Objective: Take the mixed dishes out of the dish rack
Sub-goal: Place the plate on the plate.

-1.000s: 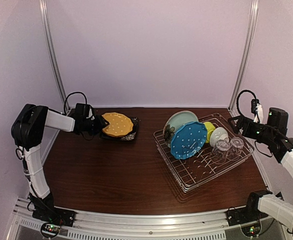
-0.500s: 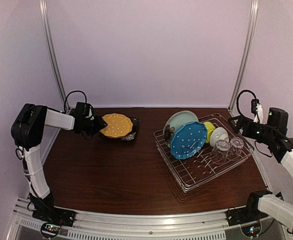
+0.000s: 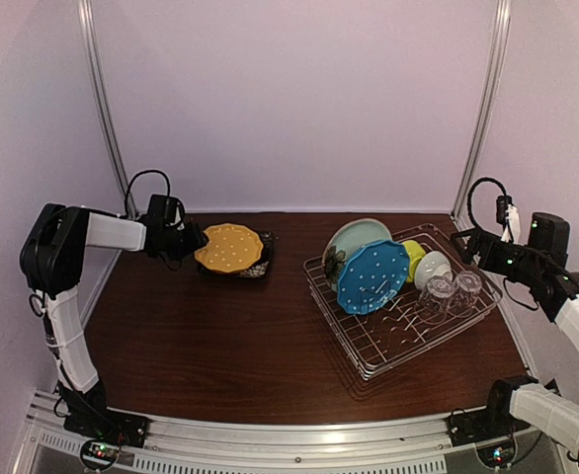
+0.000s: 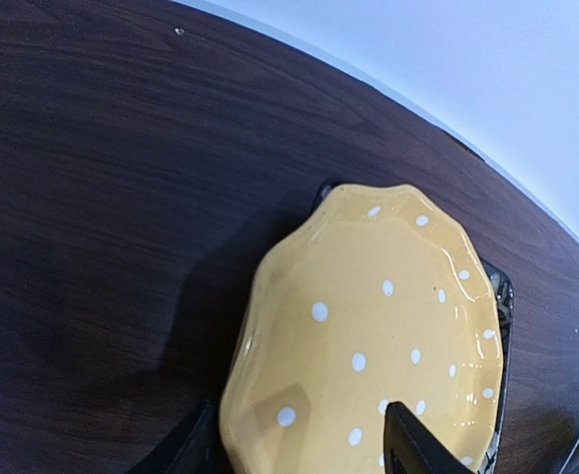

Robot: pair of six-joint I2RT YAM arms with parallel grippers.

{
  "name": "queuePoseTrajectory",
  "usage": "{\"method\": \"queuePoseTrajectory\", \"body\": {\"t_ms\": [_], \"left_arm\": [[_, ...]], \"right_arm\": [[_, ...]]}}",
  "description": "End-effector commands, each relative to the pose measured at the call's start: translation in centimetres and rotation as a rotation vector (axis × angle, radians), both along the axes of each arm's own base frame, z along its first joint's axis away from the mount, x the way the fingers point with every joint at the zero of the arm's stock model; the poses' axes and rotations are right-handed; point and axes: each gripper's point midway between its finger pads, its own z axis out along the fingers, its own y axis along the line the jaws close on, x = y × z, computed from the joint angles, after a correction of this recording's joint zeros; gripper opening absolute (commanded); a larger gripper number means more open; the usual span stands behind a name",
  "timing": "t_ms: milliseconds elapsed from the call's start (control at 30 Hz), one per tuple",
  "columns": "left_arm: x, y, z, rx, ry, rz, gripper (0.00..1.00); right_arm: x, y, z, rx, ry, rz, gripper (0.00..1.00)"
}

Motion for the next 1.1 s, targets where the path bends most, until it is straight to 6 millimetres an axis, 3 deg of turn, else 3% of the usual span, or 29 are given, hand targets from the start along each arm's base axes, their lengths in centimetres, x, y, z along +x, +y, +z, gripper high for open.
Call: {"method": "queuePoseTrajectory", "body": {"t_ms": [0, 533, 1067], "left_arm": [[1.2, 0.8, 3.2, 0.042, -0.085, 0.008, 0.57], [1.3, -0.3, 1.9, 0.021, -0.061, -0.034, 0.33], [1.0, -2.2, 0.7, 0.0, -0.035, -0.076, 0.28]], "right_arm": [[-0.1, 0.1, -0.3, 0.009, 0.004, 0.004, 1.0], [-0.1, 0.0, -0.3, 0.007, 0.005, 0.003, 1.0], [0.0, 0.0, -0.3, 0.004, 0.004, 0.0, 1.0]]}}
